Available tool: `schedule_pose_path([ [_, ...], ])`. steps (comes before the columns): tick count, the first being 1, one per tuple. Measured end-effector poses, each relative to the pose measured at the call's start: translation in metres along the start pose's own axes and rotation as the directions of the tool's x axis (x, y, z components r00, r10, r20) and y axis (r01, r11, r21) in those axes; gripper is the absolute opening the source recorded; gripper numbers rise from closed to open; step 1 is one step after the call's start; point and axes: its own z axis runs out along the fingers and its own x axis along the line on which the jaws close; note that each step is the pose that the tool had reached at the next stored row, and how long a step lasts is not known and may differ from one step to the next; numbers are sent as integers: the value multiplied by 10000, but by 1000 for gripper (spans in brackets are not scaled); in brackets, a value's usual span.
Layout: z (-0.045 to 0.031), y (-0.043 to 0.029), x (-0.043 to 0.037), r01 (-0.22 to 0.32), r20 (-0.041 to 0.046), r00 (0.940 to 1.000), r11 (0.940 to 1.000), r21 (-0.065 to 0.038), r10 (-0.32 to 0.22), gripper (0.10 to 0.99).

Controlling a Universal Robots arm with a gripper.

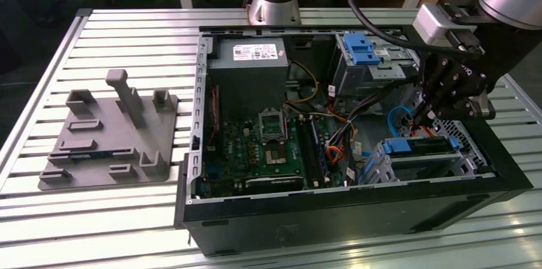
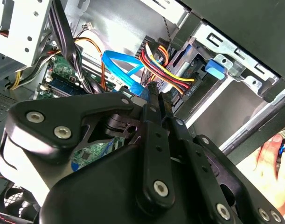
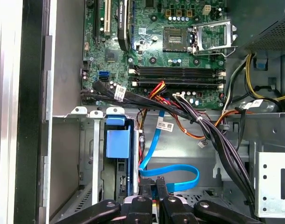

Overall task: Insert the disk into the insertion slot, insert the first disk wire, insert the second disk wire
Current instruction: 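Insert the second disk wire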

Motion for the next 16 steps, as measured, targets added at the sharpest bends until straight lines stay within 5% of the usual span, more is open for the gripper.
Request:
schedule_pose_path([
  [16,3,0,161,4,126,9999,10000,0,-4,161],
])
